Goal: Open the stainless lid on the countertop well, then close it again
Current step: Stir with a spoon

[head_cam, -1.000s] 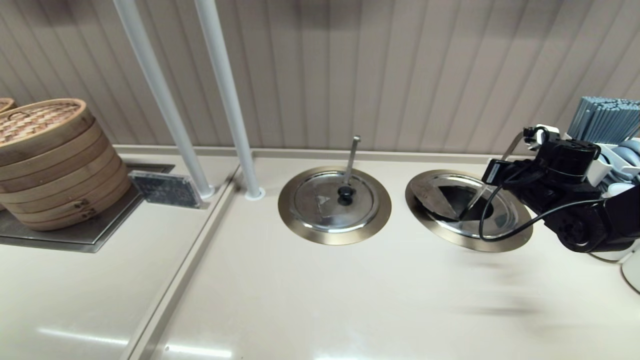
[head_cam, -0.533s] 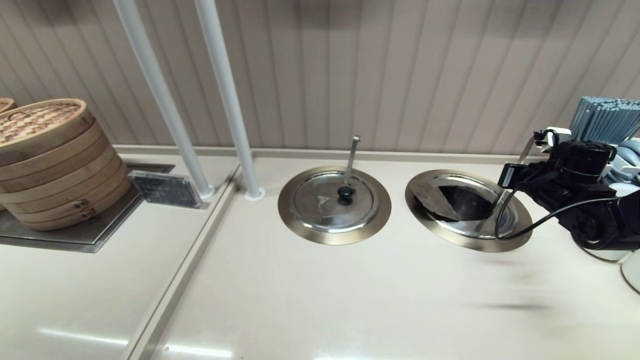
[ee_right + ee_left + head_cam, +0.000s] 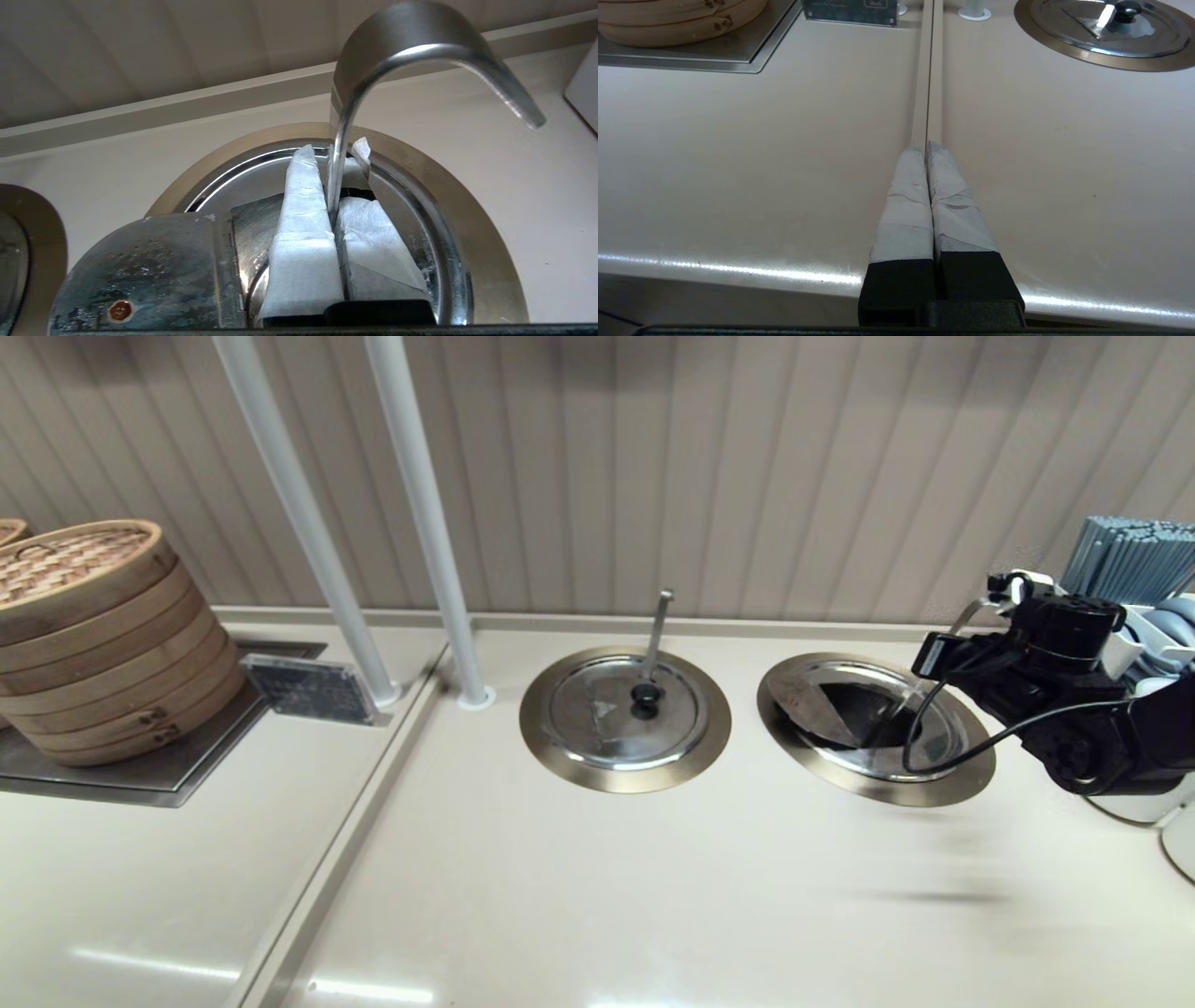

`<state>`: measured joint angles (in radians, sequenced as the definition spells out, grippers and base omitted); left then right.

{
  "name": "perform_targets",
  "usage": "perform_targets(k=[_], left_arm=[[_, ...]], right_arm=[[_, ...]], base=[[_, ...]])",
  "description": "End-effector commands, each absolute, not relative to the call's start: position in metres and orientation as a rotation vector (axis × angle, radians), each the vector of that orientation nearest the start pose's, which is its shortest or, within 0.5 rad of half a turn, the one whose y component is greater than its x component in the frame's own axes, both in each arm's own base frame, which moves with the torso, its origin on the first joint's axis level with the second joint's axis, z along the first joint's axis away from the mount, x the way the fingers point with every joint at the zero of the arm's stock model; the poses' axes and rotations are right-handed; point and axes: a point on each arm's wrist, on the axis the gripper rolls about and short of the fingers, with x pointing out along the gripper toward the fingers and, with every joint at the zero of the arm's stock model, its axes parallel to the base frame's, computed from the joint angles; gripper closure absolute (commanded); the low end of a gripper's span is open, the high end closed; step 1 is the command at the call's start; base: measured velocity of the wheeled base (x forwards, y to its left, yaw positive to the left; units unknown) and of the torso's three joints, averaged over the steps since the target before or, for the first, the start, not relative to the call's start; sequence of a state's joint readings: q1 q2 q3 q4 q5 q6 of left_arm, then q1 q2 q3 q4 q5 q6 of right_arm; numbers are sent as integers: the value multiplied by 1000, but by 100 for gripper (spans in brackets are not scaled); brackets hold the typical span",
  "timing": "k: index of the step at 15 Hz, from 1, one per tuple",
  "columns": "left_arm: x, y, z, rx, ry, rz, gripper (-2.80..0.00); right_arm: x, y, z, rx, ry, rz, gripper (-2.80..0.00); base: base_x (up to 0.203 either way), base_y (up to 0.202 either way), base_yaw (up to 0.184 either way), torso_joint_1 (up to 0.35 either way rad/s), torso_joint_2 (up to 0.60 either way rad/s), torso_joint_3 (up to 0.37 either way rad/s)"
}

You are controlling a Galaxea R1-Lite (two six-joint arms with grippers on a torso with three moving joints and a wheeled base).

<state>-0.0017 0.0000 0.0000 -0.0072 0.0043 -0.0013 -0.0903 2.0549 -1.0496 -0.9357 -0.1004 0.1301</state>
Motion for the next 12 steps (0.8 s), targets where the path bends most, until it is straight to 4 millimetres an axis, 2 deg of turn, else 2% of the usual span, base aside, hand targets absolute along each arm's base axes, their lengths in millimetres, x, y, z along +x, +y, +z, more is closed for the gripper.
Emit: perform_targets(k=[1,3,7,9,12], left_arm=[[-23,0,76,-2,-8,3,0],[-23,0,76,-2,-8,3,0],[-23,0,76,-2,-8,3,0],[-23,0,76,-2,-8,3,0],[-23,0,76,-2,-8,3,0]], right_arm=[[393,-33,162,160,25,-181,0],[392,-26,163,184,24,-161,0],[381,-25,167,168,35,-146,0],[380,-28,158,97,66,-148,0],[389,-43,139,31,114,-186,0]], base=[[0,0,0,0,0,0],[0,0,0,0,0,0],[0,0,0,0,0,0],[0,0,0,0,0,0],[0,0,0,0,0,0]])
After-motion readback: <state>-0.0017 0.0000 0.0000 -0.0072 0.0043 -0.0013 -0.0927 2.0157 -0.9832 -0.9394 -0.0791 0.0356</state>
